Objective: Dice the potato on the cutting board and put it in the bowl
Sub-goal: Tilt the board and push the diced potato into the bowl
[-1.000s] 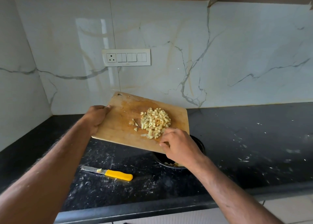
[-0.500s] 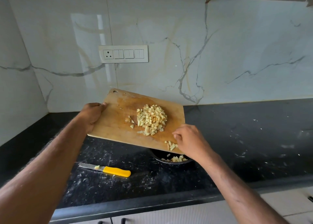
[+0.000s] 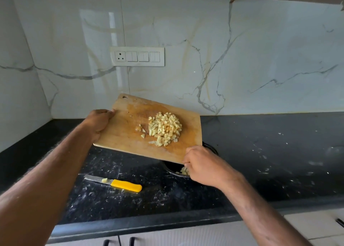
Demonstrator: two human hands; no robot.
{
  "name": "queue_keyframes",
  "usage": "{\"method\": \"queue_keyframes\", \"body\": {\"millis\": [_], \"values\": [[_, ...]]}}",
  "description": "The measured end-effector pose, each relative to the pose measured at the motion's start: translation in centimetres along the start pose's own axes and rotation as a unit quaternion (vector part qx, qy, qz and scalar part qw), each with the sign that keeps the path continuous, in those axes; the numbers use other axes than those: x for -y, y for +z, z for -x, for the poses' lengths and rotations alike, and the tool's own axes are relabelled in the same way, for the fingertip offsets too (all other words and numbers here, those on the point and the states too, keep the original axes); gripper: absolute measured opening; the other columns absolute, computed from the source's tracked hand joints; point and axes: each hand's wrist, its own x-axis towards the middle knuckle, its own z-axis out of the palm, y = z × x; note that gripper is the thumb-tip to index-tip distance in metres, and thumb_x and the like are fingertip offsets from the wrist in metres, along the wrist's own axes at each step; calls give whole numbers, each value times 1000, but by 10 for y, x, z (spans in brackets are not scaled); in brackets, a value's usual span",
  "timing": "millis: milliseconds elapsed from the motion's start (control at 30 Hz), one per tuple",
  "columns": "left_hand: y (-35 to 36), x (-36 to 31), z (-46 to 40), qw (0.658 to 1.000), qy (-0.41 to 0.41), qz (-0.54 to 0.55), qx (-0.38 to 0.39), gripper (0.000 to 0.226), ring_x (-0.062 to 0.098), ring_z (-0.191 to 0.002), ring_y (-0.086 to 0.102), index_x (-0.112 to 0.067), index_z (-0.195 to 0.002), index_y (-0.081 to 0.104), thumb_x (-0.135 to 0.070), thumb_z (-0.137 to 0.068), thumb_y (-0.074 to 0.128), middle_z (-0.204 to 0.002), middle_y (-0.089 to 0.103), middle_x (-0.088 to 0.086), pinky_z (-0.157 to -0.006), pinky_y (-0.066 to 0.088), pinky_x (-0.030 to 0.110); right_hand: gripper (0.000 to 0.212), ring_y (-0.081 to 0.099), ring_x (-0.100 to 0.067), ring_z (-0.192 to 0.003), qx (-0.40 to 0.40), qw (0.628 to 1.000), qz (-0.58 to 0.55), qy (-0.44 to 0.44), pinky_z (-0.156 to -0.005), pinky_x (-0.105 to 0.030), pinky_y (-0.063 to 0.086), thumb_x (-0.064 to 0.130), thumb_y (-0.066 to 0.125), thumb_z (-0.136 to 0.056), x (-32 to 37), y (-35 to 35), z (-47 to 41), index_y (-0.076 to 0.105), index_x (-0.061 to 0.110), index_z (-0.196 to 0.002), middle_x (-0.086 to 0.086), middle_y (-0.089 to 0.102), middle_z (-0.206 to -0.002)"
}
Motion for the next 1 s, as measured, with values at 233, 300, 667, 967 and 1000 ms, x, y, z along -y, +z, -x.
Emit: {"method": "queue_keyframes", "body": {"millis": [233,300,667,967,1000], "values": [[-4,4,-1,1000,1,7,-8,32,32,-82,77,-9,-117,67,-36,-100,62,-102,75,15,-75,62,54,26,64,-4,-101,-129,989,-32,70,-95,-16,49,5,61,-97,-22,-12,5,77,19,-112,7,70,-115],[-4,4,0,1000,3,13,-4,28,32,-83,77,-10,-112,66,-35,-100,61,-102,75,15,-73,63,52,37,64,-10,-109,-84,994,-1,63,-103,-22,48,-4,56,-94,-17,-8,6,75,17,-118,5,67,-120],[-2,-2,1,1000,7,13,24,25,32,-78,77,-15,-107,66,-39,-99,62,-91,77,13,-65,63,48,28,59,-2,-104,-217,967,-119,52,-99,-23,49,16,70,-90,-16,-9,-42,71,21,-118,10,67,-116],[6,-8,0,999,21,0,35,20,33,-85,76,-21,-96,65,-40,-99,61,-102,75,14,-84,60,55,43,50,-14,-124,-166,982,-91,15,-104,-35,43,41,53,-101,-4,-19,-125,45,22,-139,5,45,-142],[6,-8,-1,999,22,-2,37,20,33,-86,76,-21,-97,65,-41,-99,60,-103,75,14,-85,60,55,44,49,-15,-126,-154,983,-93,20,-105,-38,43,43,51,-102,-2,-20,-130,44,23,-140,5,44,-144]]}}
